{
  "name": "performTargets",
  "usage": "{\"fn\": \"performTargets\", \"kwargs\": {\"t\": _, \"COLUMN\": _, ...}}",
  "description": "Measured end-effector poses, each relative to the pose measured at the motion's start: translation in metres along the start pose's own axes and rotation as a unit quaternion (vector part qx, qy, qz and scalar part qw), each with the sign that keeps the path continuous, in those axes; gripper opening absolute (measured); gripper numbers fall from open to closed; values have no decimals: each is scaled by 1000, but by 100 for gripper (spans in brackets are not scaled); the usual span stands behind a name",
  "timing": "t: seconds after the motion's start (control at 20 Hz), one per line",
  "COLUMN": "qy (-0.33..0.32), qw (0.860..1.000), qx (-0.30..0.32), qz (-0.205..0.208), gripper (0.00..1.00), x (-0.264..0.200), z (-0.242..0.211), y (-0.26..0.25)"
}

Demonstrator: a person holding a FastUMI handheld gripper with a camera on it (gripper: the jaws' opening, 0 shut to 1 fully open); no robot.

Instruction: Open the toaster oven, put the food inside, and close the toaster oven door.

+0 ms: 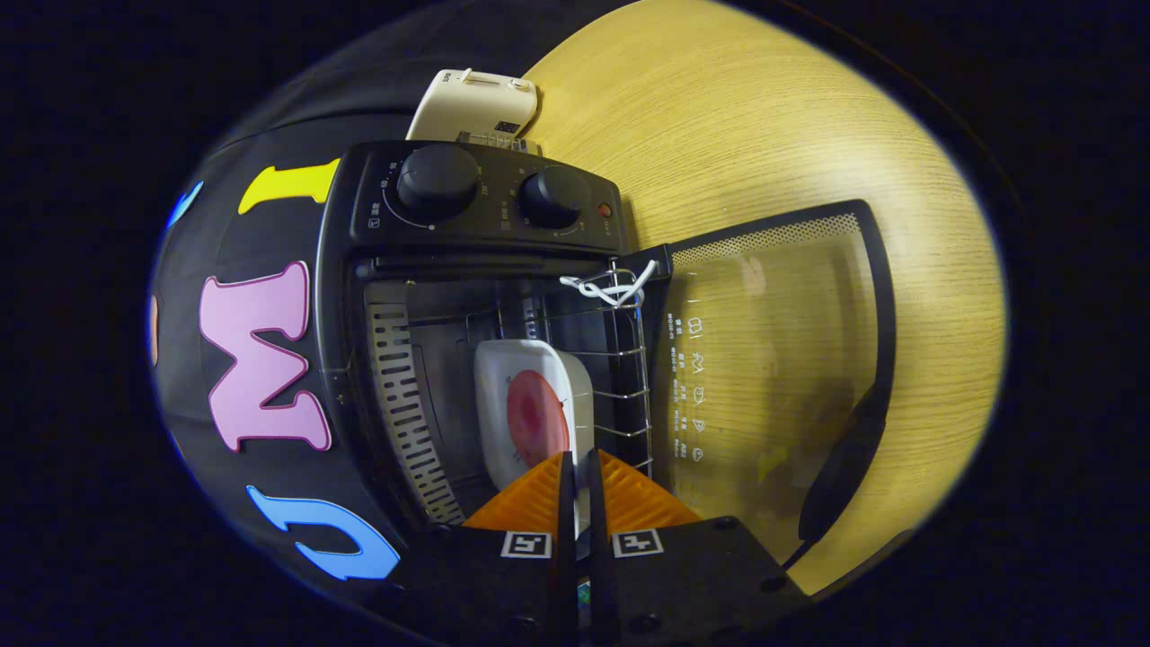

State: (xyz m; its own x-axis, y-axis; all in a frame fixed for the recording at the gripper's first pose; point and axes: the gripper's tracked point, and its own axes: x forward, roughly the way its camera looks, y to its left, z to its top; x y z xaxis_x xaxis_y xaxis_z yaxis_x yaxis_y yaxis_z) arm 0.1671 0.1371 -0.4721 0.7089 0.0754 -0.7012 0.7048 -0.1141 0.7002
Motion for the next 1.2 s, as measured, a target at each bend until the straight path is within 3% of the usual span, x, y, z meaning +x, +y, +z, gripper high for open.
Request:
{"fn": "performTargets", "kwargs": {"t": 0.1, "qy": 24, "qw": 1000, "qx": 1, "qz": 5, "gripper": 25, "x": -16, "z": -11, "y": 3}}
{"fn": "performTargets", "kwargs": {"t": 0.2, "qy": 54, "qw": 998, "qx": -12, "qz": 4, "gripper": 58, "x": -31, "z": -21, "y": 3}}
{"fn": "performTargets", "kwargs": {"t": 0.25, "qy": 66, "qw": 997, "qx": -28, "qz": 1, "gripper": 84, "x": -39, "z": -21, "y": 1}}
{"fn": "performTargets", "kwargs": {"t": 0.35, "qy": 76, "qw": 995, "qx": -70, "qz": 7, "gripper": 99, "x": -59, "z": -18, "y": -1}}
{"fn": "performTargets", "kwargs": {"t": 0.55, "qy": 99, "qw": 984, "qx": -146, "qz": 14, "gripper": 98, "x": -101, "z": -7, "y": -13}}
{"fn": "performTargets", "kwargs": {"t": 0.75, "qy": 105, "qw": 947, "qx": -303, "qz": 25, "gripper": 98, "x": -144, "z": 5, "y": -31}}
{"fn": "performTargets", "kwargs": {"t": 0.85, "qy": 100, "qw": 917, "qx": -387, "qz": 17, "gripper": 98, "x": -158, "z": 11, "y": -46}}
{"fn": "performTargets", "kwargs": {"t": 1.0, "qy": 81, "qw": 858, "qx": -507, "qz": -4, "gripper": 99, "x": -165, "z": 24, "y": -67}}
{"fn": "performTargets", "kwargs": {"t": 1.2, "qy": 77, "qw": 789, "qx": -609, "qz": -30, "gripper": 98, "x": -163, "z": 19, "y": -95}}
